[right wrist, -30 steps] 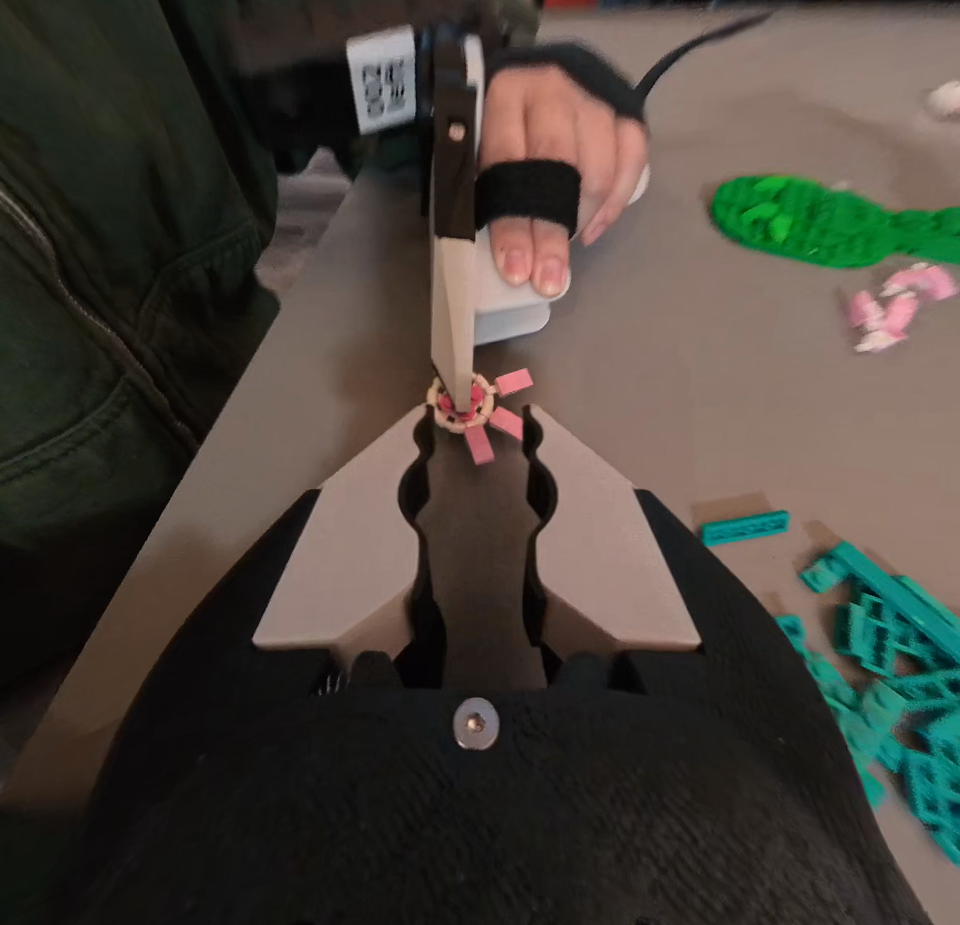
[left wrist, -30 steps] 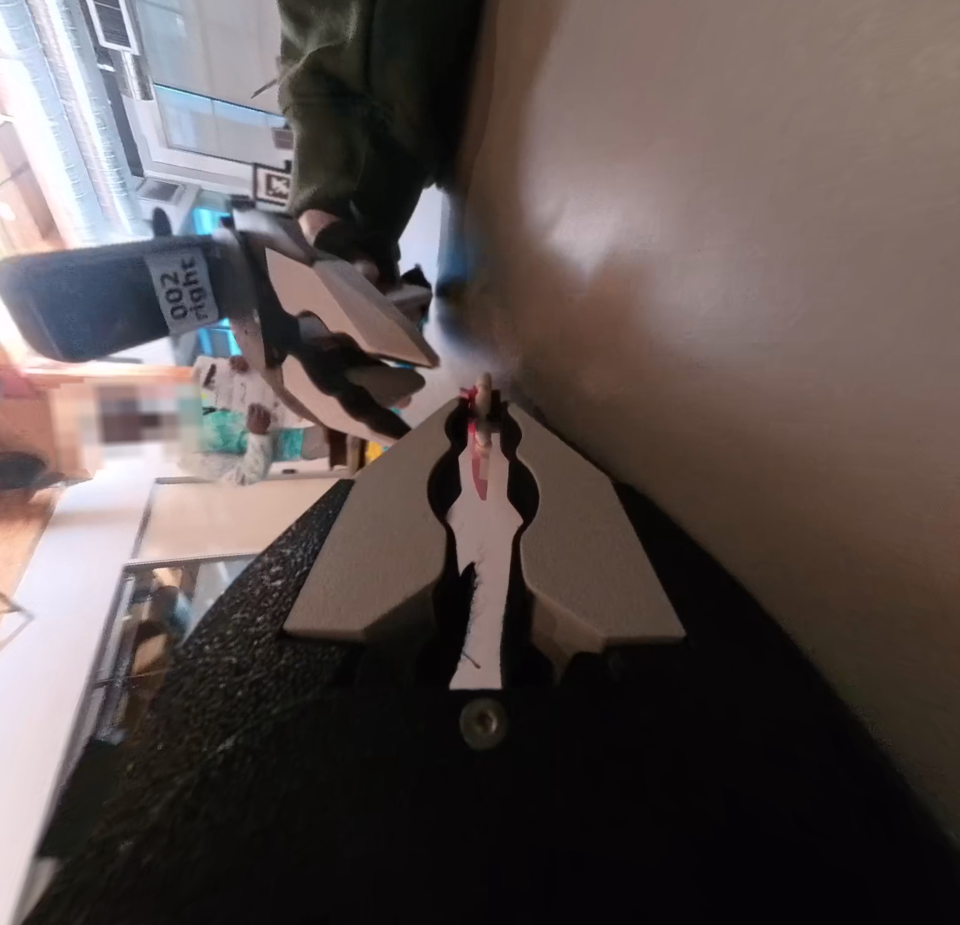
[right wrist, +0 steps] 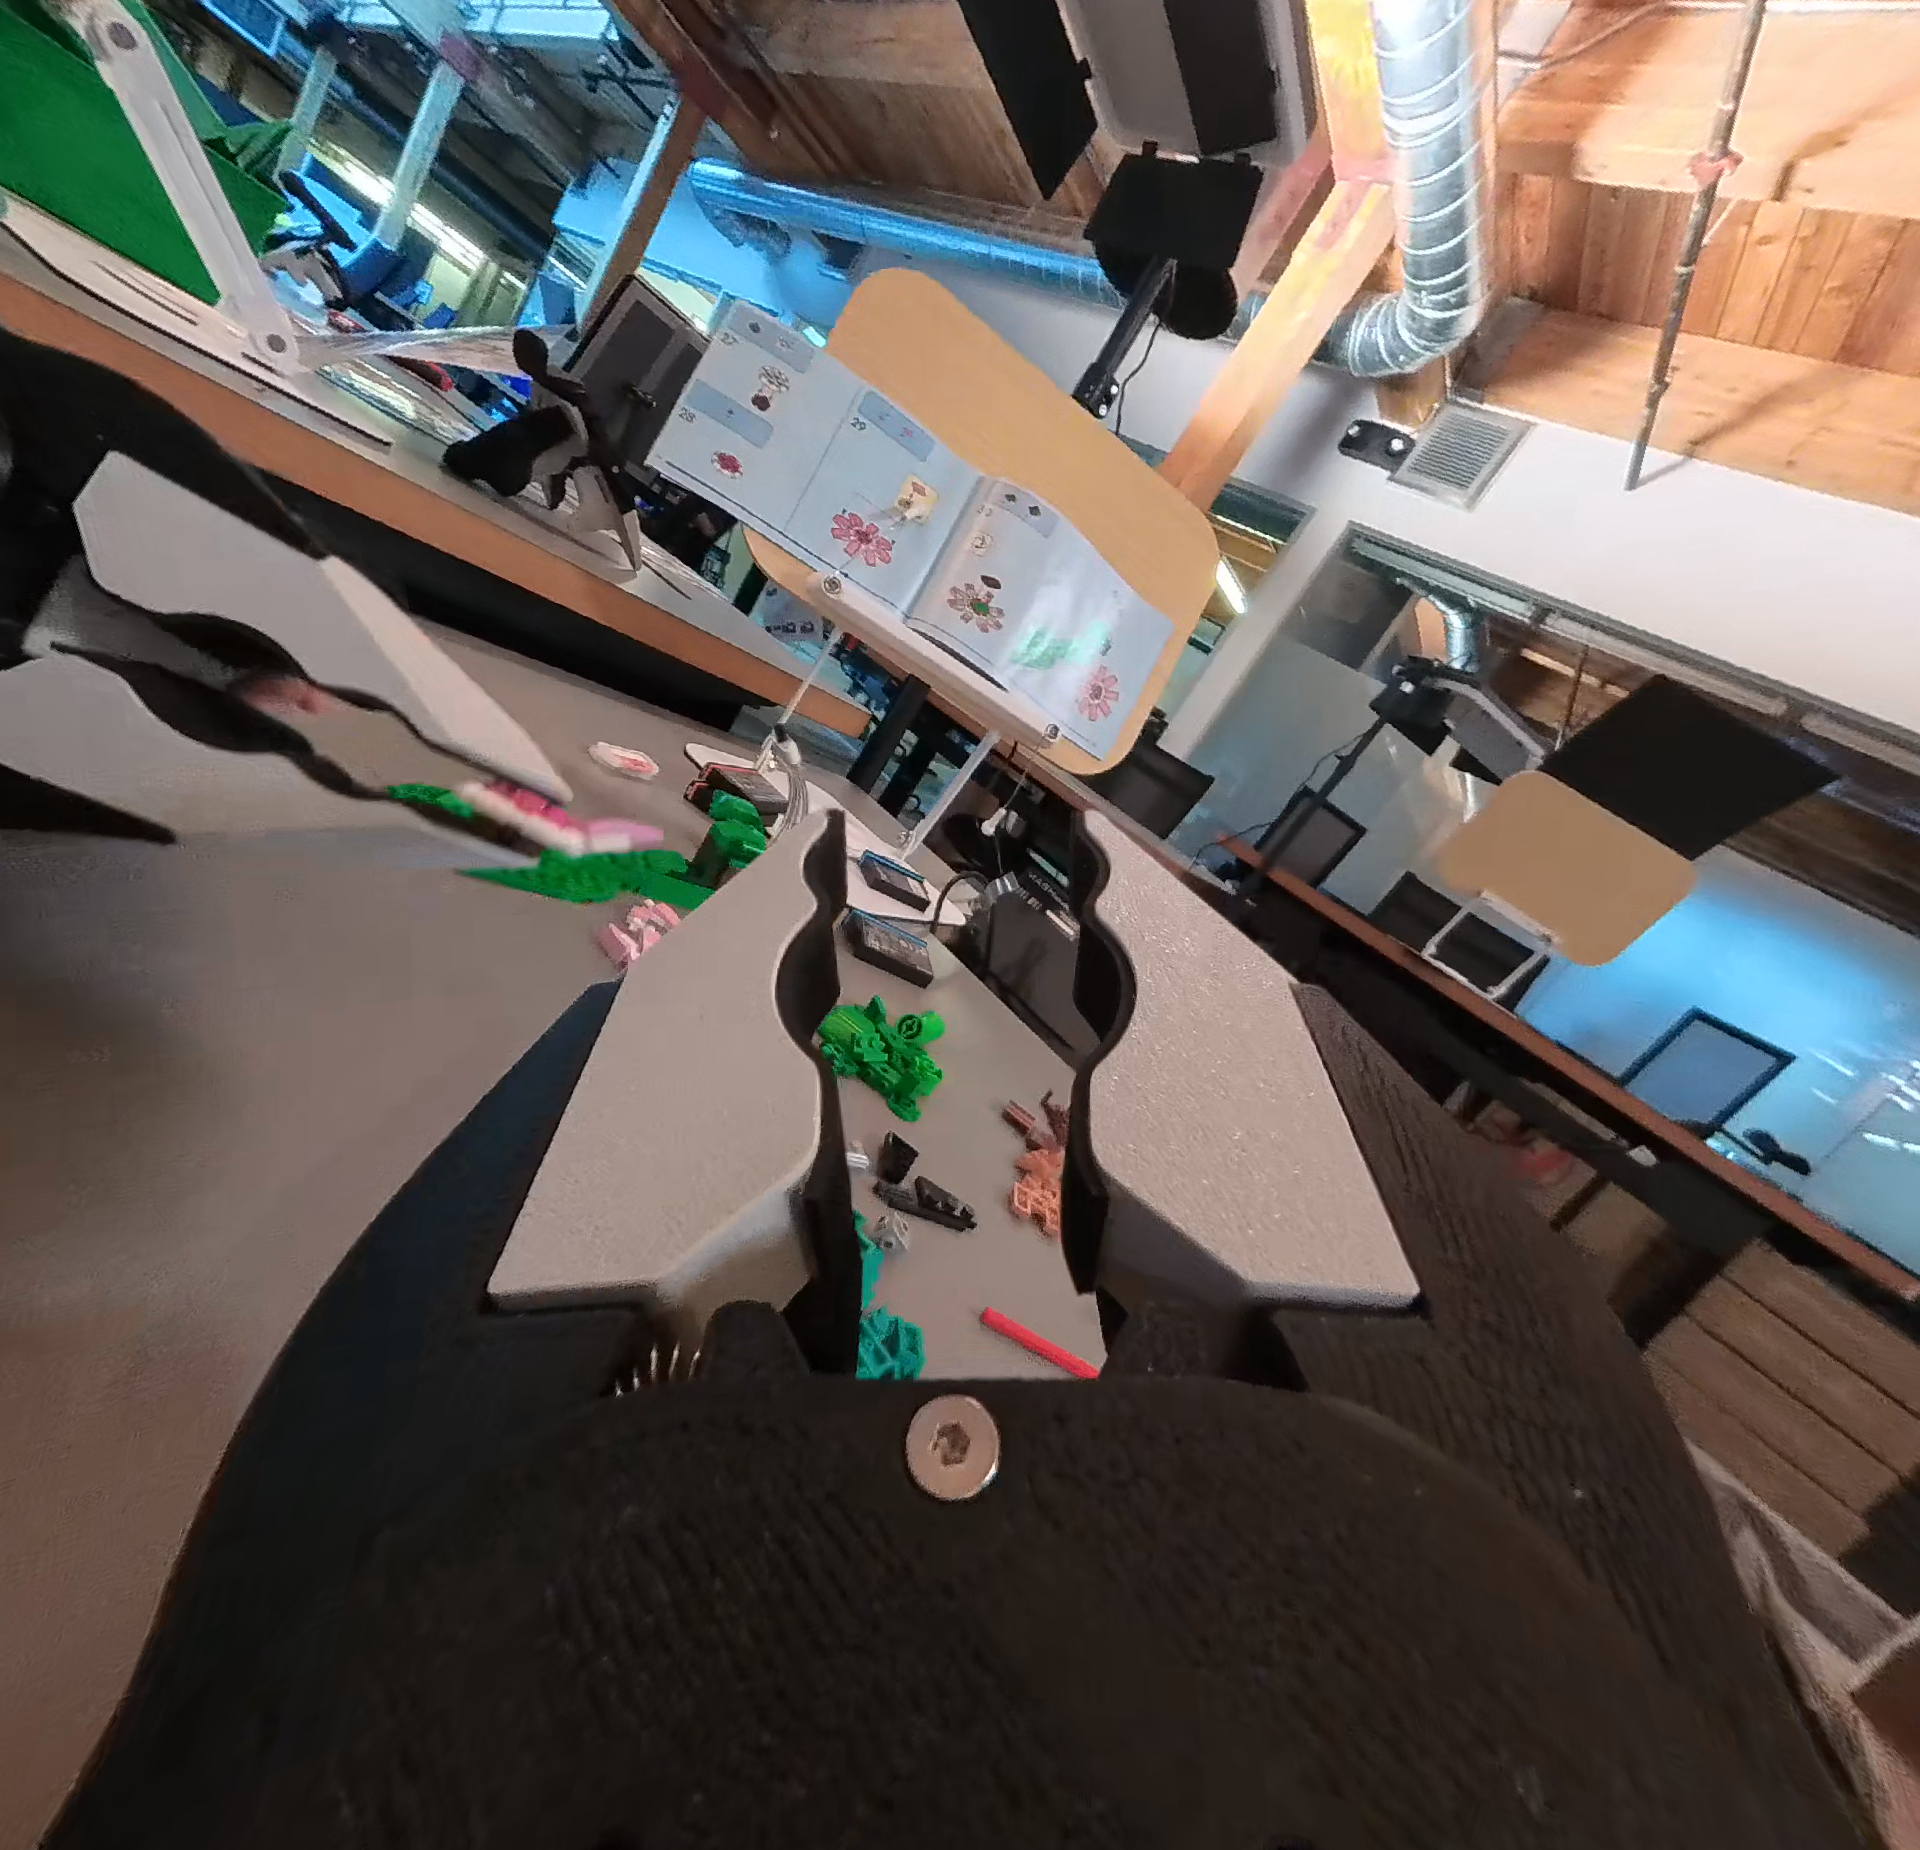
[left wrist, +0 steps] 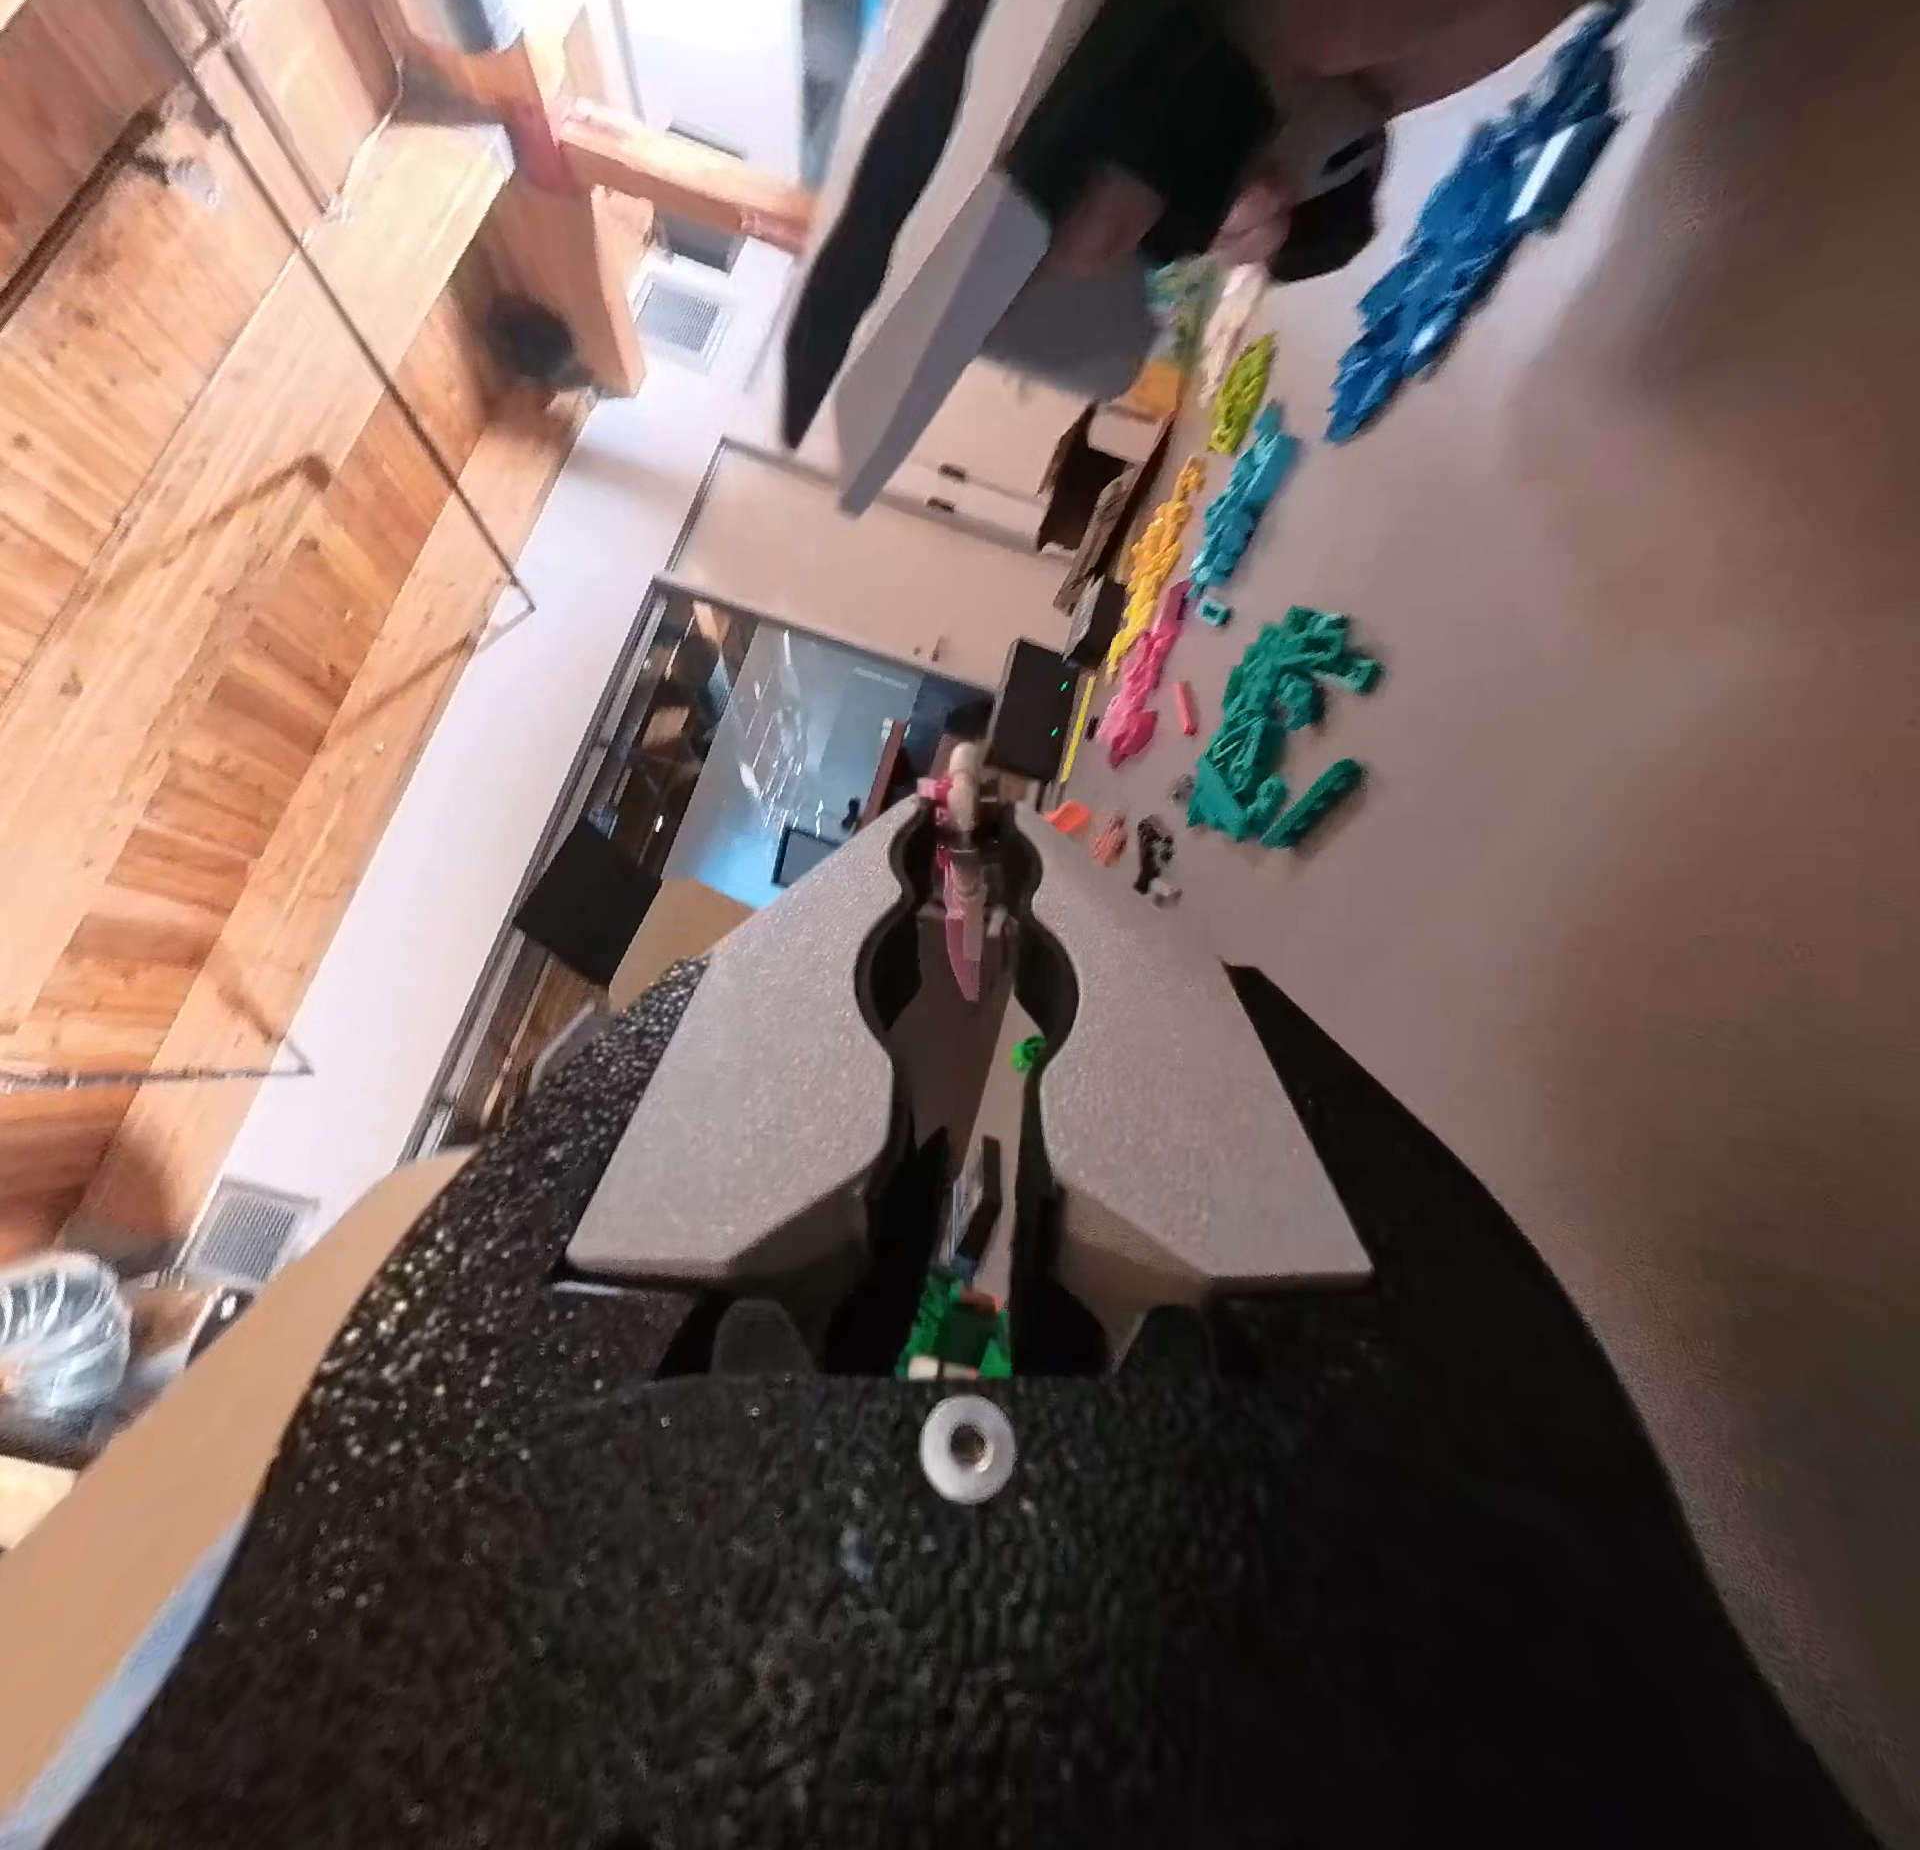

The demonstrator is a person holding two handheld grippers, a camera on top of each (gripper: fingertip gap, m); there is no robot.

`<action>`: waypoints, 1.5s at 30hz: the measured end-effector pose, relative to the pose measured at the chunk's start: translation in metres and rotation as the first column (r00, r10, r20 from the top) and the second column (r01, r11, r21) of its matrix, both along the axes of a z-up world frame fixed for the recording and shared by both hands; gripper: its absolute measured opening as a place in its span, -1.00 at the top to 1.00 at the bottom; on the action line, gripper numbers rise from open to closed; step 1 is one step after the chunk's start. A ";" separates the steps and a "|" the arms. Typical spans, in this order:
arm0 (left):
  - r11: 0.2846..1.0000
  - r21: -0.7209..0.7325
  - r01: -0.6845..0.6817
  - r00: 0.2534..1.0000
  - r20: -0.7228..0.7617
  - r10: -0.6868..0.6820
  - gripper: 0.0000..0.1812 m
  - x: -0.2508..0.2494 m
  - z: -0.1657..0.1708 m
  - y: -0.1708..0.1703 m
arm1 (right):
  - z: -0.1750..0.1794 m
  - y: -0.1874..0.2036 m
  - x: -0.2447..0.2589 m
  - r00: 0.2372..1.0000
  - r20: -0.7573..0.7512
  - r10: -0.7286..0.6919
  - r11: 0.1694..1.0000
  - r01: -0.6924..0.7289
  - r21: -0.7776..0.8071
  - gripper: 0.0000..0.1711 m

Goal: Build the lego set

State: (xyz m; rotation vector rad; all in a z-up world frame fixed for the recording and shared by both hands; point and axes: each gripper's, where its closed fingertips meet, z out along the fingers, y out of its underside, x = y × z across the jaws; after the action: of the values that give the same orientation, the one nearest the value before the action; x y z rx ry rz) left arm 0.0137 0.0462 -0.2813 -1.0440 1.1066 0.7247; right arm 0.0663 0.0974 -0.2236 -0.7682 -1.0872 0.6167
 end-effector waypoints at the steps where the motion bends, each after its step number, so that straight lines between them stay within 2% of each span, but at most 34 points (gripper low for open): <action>1: 1.000 0.008 -0.028 0.999 0.037 0.028 0.90 -0.008 0.005 0.000 | -0.001 0.002 0.001 1.000 -0.004 -0.003 1.000 0.003 -0.010 0.52; 6: 0.997 0.011 -0.071 0.945 0.321 0.064 0.91 -0.033 0.030 -0.008 | 0.002 0.003 0.003 1.000 -0.028 0.011 0.999 -0.012 -0.032 0.54; 10: 0.998 0.006 -0.067 0.903 0.425 0.058 0.91 -0.033 0.036 -0.018 | 0.001 0.001 -0.002 1.000 -0.009 0.019 1.000 -0.019 -0.007 0.55; 13: 0.996 0.001 -0.093 0.934 0.346 0.087 0.90 -0.024 0.029 -0.022 | -0.002 -0.004 -0.006 0.999 0.019 0.025 0.999 -0.026 0.030 0.54; 15: 0.988 0.015 -0.152 0.963 0.228 0.144 0.90 -0.020 0.022 -0.024 | -0.004 -0.008 -0.007 0.999 0.036 0.029 0.998 -0.030 0.055 0.54; 17: 0.983 0.035 -0.178 0.984 0.022 0.178 0.91 -0.011 0.008 -0.028 | -0.006 -0.014 -0.009 0.998 0.057 0.041 0.995 -0.045 0.084 0.54; 19: 0.982 0.034 -0.186 0.954 -0.232 0.189 0.91 -0.002 -0.017 -0.031 | -0.011 -0.024 -0.014 0.993 0.099 0.069 0.989 -0.081 0.126 0.54; 21: 0.980 0.025 -0.199 0.923 -0.331 0.196 0.91 0.001 -0.029 -0.033 | -0.020 -0.040 -0.021 0.979 0.164 0.122 0.976 -0.149 0.162 0.54; 23: 0.975 0.021 -0.222 0.922 -0.322 0.217 0.91 -0.003 -0.030 -0.034 | -0.035 -0.061 -0.030 0.942 0.263 0.208 0.951 -0.257 0.171 0.53; 25: 0.969 0.014 -0.245 0.926 -0.292 0.239 0.91 -0.009 -0.028 -0.036 | -0.058 -0.081 -0.039 0.873 0.385 0.300 0.925 -0.365 0.107 0.52; 27: 0.967 0.003 -0.253 0.934 -0.258 0.246 0.91 -0.012 -0.026 -0.039 | -0.067 -0.095 -0.044 0.841 0.434 0.323 0.904 -0.410 0.121 0.52; 30: 0.974 -0.011 -0.226 0.945 -0.246 0.217 0.91 -0.007 -0.028 -0.041 | -0.076 -0.104 -0.050 0.833 0.484 0.268 0.886 -0.411 0.215 0.52; 34: 0.984 -0.001 -0.181 0.956 -0.235 0.175 0.91 0.001 -0.025 -0.042 | -0.091 -0.095 -0.056 0.822 0.553 0.139 0.876 -0.363 0.319 0.44; 39: 0.990 0.000 -0.144 0.965 -0.223 0.141 0.91 0.007 -0.023 -0.044 | -0.095 -0.093 -0.058 0.831 0.551 0.072 0.845 -0.345 0.410 0.36; 45: 0.990 0.001 -0.141 0.964 -0.227 0.137 0.91 0.008 -0.023 -0.044 | -0.098 -0.093 -0.059 0.816 0.568 0.104 0.857 -0.363 0.365 0.39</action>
State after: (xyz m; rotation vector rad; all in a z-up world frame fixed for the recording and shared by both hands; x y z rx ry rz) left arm 0.0215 0.0020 -0.3047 -1.0786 1.2435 0.9679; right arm 0.0073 0.0039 -0.3216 -0.3803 -1.7957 0.3266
